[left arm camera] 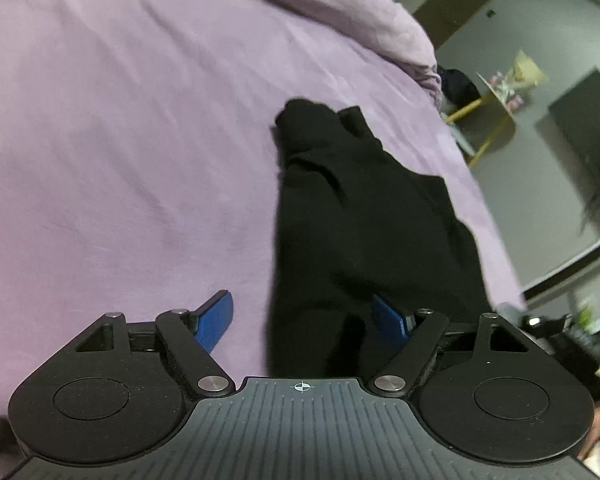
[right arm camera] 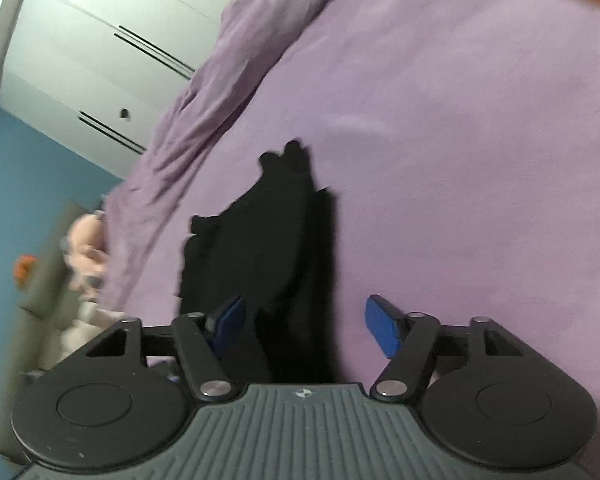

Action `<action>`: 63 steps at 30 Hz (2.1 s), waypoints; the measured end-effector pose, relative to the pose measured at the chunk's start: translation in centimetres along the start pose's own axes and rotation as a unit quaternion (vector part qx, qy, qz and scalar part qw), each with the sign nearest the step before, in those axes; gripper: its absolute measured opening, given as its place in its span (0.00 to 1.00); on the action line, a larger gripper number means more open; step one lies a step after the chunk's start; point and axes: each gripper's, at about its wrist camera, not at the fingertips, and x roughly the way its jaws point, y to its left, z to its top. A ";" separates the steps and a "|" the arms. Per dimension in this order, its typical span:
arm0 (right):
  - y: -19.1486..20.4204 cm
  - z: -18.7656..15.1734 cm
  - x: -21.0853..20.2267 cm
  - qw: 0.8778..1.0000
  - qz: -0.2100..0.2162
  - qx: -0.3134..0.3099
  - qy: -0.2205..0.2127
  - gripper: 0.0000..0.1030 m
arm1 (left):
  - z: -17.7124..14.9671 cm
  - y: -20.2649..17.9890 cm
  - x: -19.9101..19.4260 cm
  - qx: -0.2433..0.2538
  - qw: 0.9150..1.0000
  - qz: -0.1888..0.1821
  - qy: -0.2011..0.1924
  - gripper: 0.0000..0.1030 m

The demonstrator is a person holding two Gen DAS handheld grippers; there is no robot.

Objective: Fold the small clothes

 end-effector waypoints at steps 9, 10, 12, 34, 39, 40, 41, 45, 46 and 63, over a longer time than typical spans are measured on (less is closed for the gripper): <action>1.4 -0.3 4.3 1.000 0.007 0.022 0.010 0.23 | 1.8 -1.4 3.9 -0.036 0.999 -0.019 0.026 0.60; 1.7 -0.4 4.3 1.000 0.003 0.020 0.006 0.21 | 1.9 -1.4 4.0 -0.035 0.999 -0.016 0.026 0.48; 2.4 -0.6 3.9 1.000 0.001 0.009 -0.004 0.19 | 2.2 -1.4 3.6 -0.042 0.999 -0.014 0.027 0.32; 9.0 -12.2 4.8 0.990 0.041 0.025 0.129 0.24 | -2.9 2.0 -13.1 0.011 0.998 0.053 0.022 0.30; 8.4 -14.8 1.2 0.994 0.032 -0.028 0.100 0.49 | -6.5 4.7 -14.6 0.024 0.997 0.072 0.002 0.38; 8.2 -15.4 0.4 0.994 0.034 -0.039 0.099 0.49 | -7.2 4.9 -15.1 0.031 0.997 0.063 -0.008 0.44; 8.0 -15.9 -0.3 0.993 0.028 -0.050 0.099 0.49 | -7.9 5.2 -15.5 0.034 0.998 0.057 -0.014 0.46; 8.9 -17.4 -1.1 0.991 0.017 -0.088 0.101 0.49 | -9.9 5.9 -15.7 0.033 0.999 0.039 -0.014 0.55; 9.4 -17.6 -0.8 0.990 0.013 -0.097 0.105 0.48 | -10.3 6.0 -15.5 0.030 0.999 0.040 -0.010 0.54; 9.2 -16.0 -6.0 0.995 -0.068 -0.067 0.026 0.46 | -10.5 8.7 -19.2 -0.065 0.993 0.087 0.041 0.34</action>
